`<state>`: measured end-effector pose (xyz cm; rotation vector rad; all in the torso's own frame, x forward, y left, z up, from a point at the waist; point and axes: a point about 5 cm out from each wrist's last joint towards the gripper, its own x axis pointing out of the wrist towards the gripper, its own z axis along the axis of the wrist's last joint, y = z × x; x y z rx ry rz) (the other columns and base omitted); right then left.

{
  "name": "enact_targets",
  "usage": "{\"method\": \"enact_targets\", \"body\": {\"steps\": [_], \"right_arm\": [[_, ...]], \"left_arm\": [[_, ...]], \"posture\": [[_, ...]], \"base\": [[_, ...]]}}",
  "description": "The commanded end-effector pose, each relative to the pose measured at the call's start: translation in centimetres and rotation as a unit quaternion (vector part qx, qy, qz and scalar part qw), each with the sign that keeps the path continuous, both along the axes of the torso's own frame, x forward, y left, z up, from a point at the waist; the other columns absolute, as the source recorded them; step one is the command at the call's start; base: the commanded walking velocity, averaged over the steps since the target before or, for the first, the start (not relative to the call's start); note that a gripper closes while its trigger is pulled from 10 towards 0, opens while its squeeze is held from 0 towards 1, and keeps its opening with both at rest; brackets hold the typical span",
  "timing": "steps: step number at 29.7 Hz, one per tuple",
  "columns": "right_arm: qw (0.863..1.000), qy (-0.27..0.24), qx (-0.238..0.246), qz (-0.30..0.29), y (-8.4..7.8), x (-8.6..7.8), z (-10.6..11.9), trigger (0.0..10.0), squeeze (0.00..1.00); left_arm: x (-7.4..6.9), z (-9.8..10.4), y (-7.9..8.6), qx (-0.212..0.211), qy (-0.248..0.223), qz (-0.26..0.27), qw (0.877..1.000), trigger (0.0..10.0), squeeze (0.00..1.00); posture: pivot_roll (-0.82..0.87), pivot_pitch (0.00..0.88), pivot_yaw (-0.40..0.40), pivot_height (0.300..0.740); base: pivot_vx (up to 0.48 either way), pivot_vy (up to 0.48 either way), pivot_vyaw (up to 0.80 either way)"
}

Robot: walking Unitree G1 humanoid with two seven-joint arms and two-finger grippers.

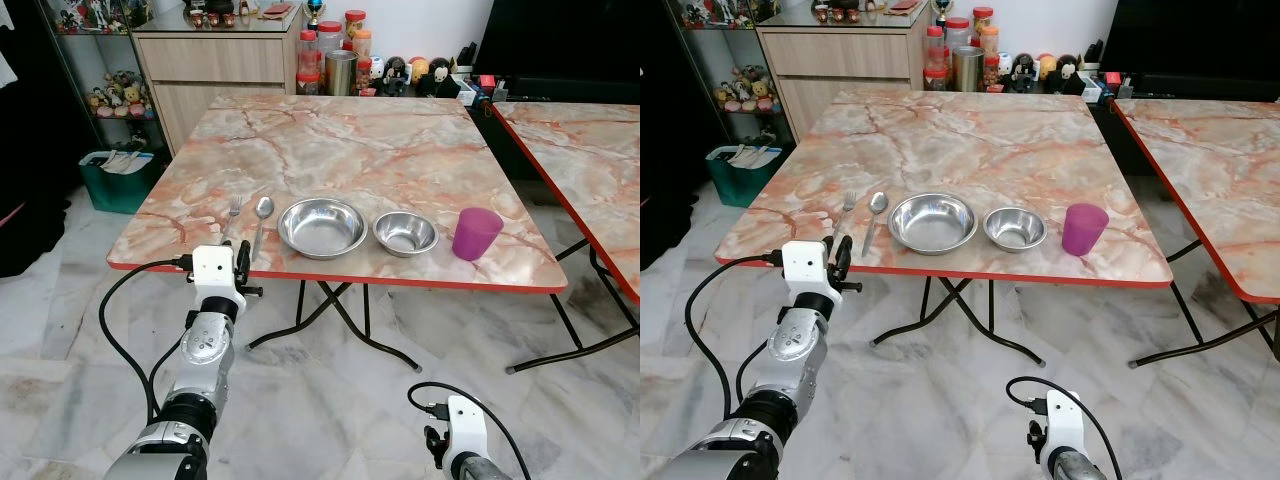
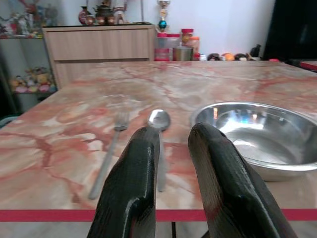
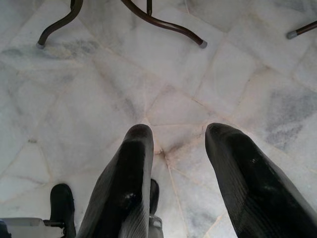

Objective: Setting the table

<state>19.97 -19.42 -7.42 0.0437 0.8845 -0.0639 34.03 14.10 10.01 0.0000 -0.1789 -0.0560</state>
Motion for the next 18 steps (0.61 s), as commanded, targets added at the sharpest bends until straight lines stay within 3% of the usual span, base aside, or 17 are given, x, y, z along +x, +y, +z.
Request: {"method": "enact_targets", "body": {"steps": [1,18], "right_arm": [[1.0,0.0,0.0,-0.01,-0.13,-0.28,-0.12,10.0,0.0],[1.0,0.001,0.001,-0.008,0.26,-0.04,-0.07,10.0,0.0]], "left_arm": [[0.24,0.6,-0.41,0.003,-0.011,-0.011,1.0,10.0,0.0],[0.75,1.35,-0.17,0.0,-0.019,-0.01,1.0,10.0,0.0]], "posture": [[0.01,0.0,-0.017,0.74],[0.01,0.0,-0.021,0.74]], "base": [[0.285,0.0,0.0],[0.343,0.0,-0.08]]}}
